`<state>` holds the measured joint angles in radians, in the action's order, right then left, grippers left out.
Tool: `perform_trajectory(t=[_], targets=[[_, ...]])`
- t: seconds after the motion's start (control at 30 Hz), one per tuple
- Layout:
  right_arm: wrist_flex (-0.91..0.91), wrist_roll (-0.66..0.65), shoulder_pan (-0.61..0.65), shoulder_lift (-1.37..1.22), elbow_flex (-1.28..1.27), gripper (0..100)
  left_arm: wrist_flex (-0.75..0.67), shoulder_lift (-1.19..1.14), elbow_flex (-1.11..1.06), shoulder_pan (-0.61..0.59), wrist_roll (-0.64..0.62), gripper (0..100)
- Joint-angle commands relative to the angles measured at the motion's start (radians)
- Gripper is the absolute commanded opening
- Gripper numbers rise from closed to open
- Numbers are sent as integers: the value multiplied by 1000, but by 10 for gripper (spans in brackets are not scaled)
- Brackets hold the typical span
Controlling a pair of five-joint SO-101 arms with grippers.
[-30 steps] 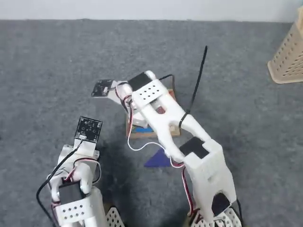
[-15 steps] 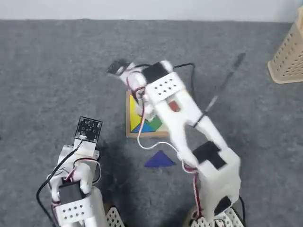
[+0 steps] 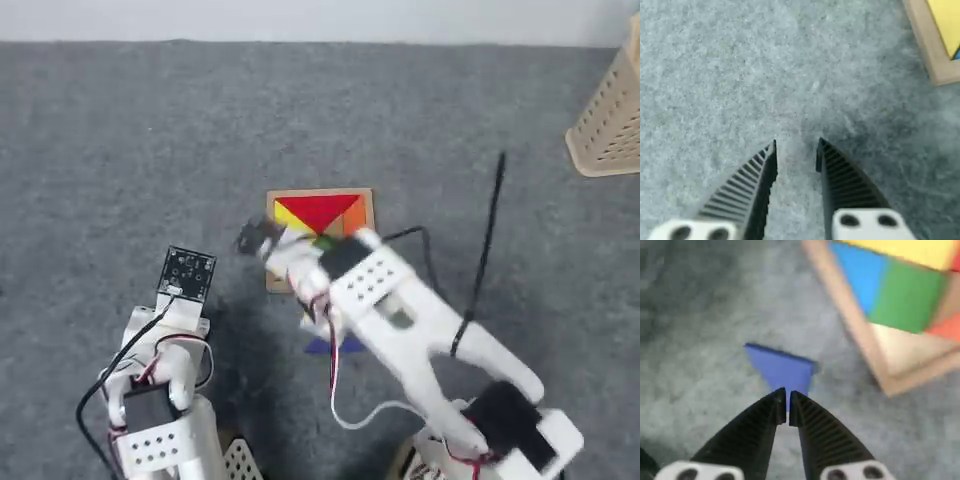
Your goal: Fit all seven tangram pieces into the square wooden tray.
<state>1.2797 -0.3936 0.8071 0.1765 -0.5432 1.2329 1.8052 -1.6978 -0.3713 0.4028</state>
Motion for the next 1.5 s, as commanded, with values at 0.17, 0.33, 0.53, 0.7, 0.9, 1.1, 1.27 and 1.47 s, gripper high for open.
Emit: perform_trajectory(t=[0.17, 0.33, 0.53, 0.7, 0.9, 1.1, 1.27, 1.47], targets=[[-67, -21, 24, -87, 2, 72, 3, 23, 13, -3, -8, 121], [-87, -150, 22, -153, -3, 189, 3, 23, 13, -3, -8, 121], [-114, -175, 21, -162, -5, 199, 3, 23, 13, -3, -8, 121], [-133, -241, 27, -160, -71, 199, 3, 23, 13, -3, -8, 121], [-194, -267, 22, -153, -127, 199, 3, 23, 13, -3, -8, 121], [-200, -259, 21, -153, -127, 148, 3, 23, 13, -3, -8, 121], [-182, -83, -39, -153, -64, 17, 3, 23, 13, -3, -8, 121], [-54, 97, -160, -153, 95, 6, 3, 23, 13, -3, -8, 121]])
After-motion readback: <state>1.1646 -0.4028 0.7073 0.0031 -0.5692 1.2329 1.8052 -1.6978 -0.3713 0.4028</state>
